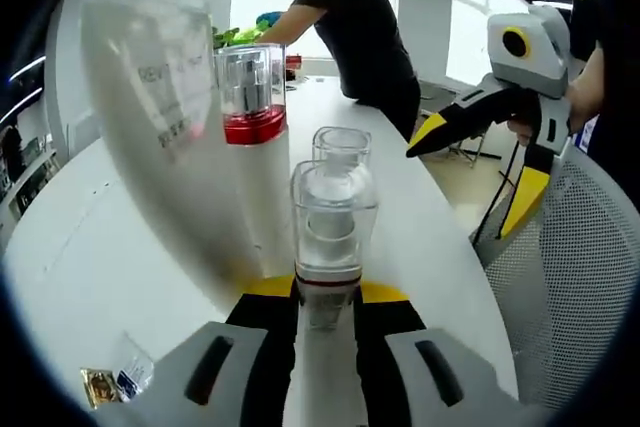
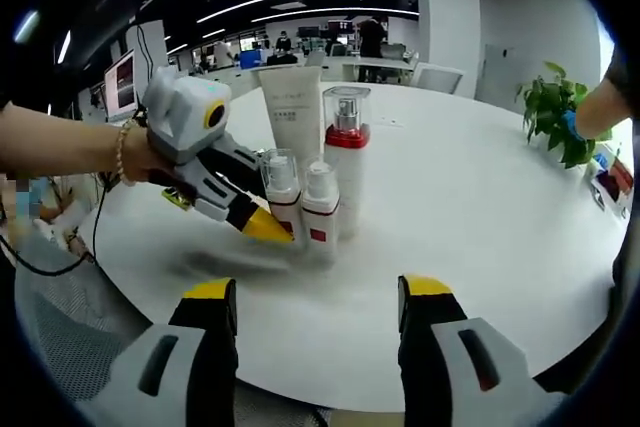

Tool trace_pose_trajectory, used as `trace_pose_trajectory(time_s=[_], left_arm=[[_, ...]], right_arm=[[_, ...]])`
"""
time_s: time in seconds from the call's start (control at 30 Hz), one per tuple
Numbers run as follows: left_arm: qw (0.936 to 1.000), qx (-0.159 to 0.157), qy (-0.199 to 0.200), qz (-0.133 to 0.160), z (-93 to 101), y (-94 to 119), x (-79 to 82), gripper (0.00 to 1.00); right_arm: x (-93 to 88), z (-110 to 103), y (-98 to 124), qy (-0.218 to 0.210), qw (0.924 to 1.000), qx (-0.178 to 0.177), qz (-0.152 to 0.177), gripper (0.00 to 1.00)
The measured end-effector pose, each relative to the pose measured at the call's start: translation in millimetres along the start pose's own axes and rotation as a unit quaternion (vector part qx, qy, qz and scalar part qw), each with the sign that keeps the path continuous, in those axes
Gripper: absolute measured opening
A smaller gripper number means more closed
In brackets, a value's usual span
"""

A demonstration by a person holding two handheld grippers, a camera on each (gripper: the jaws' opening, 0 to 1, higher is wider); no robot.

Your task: Arrange the skincare products in the storage area until every visible bottle or jar stands upright without overlapping.

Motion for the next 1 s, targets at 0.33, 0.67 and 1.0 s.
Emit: trace_pose_trajectory(time_s=[0.33,0.67,1.0], left_arm=[[0.9998,0.001,0.021,-0.005,1.2,10,-0.7,0.24],[0.9995,0.01,0.024,-0.018,3.5,24,-2.8,0.28],[0.9981,0.047,0.034,-0.021,10.4,56,0.3,0.29]], right_arm=[[1.1,-1,-1,0.001,1.0,0.004,0.001,0.65],[1.5,-3,0,0.004,0.9999,0.011,0.001,0.66],[3.5,-6,0,0.016,0.9996,0.022,0.007,0.67]])
Point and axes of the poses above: the point that each gripper's makers call its tool centre point, and the gripper's own axes: y roughly backward along the fingers, z roughly to its right, x roughly out of its top, the point moved 5 cm from there along y, roughly backward along the fingers, and after that the axes turned 12 degrees about z, right-handed, at the moved point
